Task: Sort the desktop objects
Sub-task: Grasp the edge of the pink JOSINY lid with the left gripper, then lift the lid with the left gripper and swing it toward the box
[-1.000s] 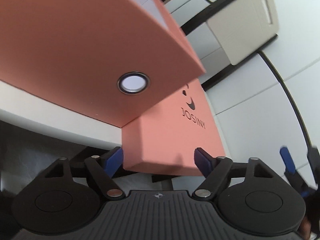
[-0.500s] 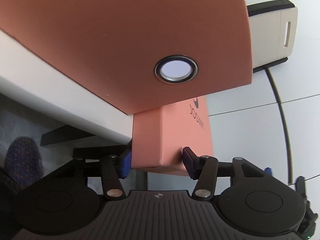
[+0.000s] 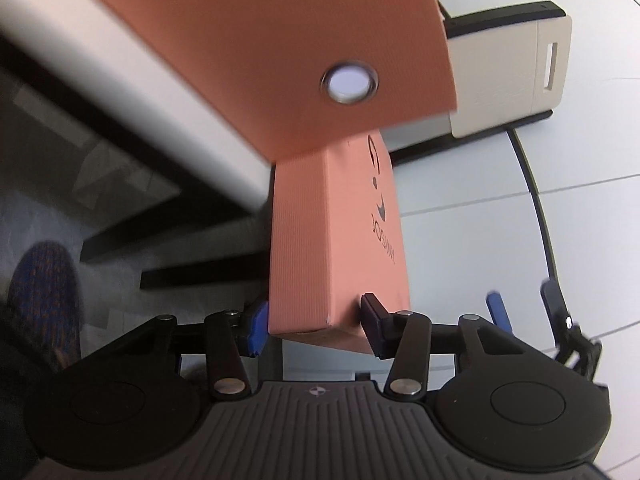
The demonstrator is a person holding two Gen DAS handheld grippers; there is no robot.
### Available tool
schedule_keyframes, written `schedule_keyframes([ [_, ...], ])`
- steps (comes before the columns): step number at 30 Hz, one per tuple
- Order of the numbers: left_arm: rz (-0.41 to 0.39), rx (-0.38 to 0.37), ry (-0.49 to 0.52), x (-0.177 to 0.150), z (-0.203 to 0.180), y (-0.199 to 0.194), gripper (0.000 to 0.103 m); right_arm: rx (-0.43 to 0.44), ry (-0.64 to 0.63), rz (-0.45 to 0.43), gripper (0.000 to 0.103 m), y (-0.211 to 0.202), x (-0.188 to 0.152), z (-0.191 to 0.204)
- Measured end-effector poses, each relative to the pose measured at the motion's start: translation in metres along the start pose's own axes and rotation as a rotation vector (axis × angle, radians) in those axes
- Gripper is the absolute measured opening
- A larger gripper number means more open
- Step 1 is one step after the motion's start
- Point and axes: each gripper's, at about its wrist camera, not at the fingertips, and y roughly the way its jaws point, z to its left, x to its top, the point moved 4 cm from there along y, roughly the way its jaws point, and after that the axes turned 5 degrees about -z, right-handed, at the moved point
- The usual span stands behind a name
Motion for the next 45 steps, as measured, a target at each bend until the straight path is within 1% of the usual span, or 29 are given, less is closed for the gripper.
schedule_keyframes([
  [3, 0.001, -0.011, 0.02, -0.002, 0.005, 0.0, 0.053, -0.005, 0.002, -0.006, 0.103, -0.003, -0.001, 0.0],
  [5, 0.007, -0.001, 0.054, 0.005, -0.003, 0.003, 0.053, -0.011, 0.009, -0.012, 0.103, -0.005, 0.0, -0.002],
  [7, 0.009, -0.001, 0.071, 0.007, -0.01, 0.011, 0.057, -0.017, 0.019, -0.017, 0.103, -0.008, 0.001, -0.005],
  [10, -0.006, -0.03, 0.057, 0.009, -0.016, 0.021, 0.066, -0.027, 0.04, -0.022, 0.103, -0.013, 0.002, -0.013],
  [11, -0.009, -0.035, 0.054, 0.009, -0.015, 0.025, 0.066, -0.032, 0.05, -0.023, 0.103, -0.015, 0.002, -0.016],
  [14, -0.03, -0.016, 0.073, 0.008, -0.017, 0.033, 0.063, -0.041, 0.073, -0.028, 0.103, -0.021, 0.004, -0.026],
  [15, -0.035, -0.03, 0.071, 0.007, -0.019, 0.037, 0.057, -0.043, 0.079, -0.03, 0.103, -0.023, 0.005, -0.029],
  [18, -0.036, -0.071, 0.053, 0.005, -0.019, 0.036, 0.053, -0.052, 0.09, -0.036, 0.103, -0.028, 0.007, -0.038],
  [21, -0.018, -0.091, 0.042, -0.003, -0.017, 0.027, 0.052, -0.057, 0.1, -0.031, 0.103, -0.03, 0.009, -0.051],
  [23, -0.002, -0.098, 0.039, -0.014, -0.015, 0.021, 0.052, -0.085, 0.075, -0.017, 0.103, -0.03, 0.012, -0.062],
  [24, 0.007, -0.1, 0.033, -0.019, -0.013, 0.018, 0.052, -0.096, 0.06, 0.013, 0.103, -0.027, 0.012, -0.069],
  [26, 0.022, -0.106, 0.03, -0.029, -0.011, 0.013, 0.052, -0.091, 0.034, 0.13, 0.103, -0.015, 0.007, -0.088],
  [29, 0.031, -0.114, 0.041, -0.038, -0.01, 0.006, 0.052, -0.124, 0.096, 0.27, 0.103, 0.002, -0.007, -0.126],
  [32, 0.036, -0.116, 0.049, -0.041, -0.007, 0.003, 0.052, -0.076, 0.231, 0.437, 0.103, 0.018, -0.032, -0.16],
  [34, 0.037, -0.116, 0.055, -0.043, -0.007, 0.001, 0.052, -0.038, 0.29, 0.511, 0.103, 0.024, -0.045, -0.172],
  [37, 0.039, -0.116, 0.063, -0.044, -0.009, -0.005, 0.052, -0.004, 0.347, 0.545, 0.103, 0.03, -0.056, -0.184],
  [38, 0.039, -0.12, 0.067, -0.045, -0.01, -0.007, 0.052, 0.007, 0.386, 0.558, 0.103, 0.032, -0.06, -0.188],
  [39, 0.038, -0.124, 0.071, -0.045, -0.011, -0.01, 0.052, 0.033, 0.423, 0.575, 0.101, 0.034, -0.064, -0.189],
  [40, 0.036, -0.124, 0.08, -0.044, -0.012, -0.011, 0.052, 0.067, 0.448, 0.588, 0.097, 0.035, -0.067, -0.187],
  [41, 0.032, -0.127, 0.082, -0.043, -0.013, -0.012, 0.052, 0.094, 0.461, 0.588, 0.083, 0.033, -0.067, -0.184],
  [42, 0.027, -0.132, 0.082, -0.043, -0.015, -0.014, 0.052, 0.119, 0.473, 0.588, 0.077, 0.032, -0.067, -0.182],
  [45, 0.005, -0.163, 0.097, -0.039, -0.024, -0.019, 0.052, 0.13, 0.459, 0.563, 0.075, 0.022, -0.056, -0.175],
])
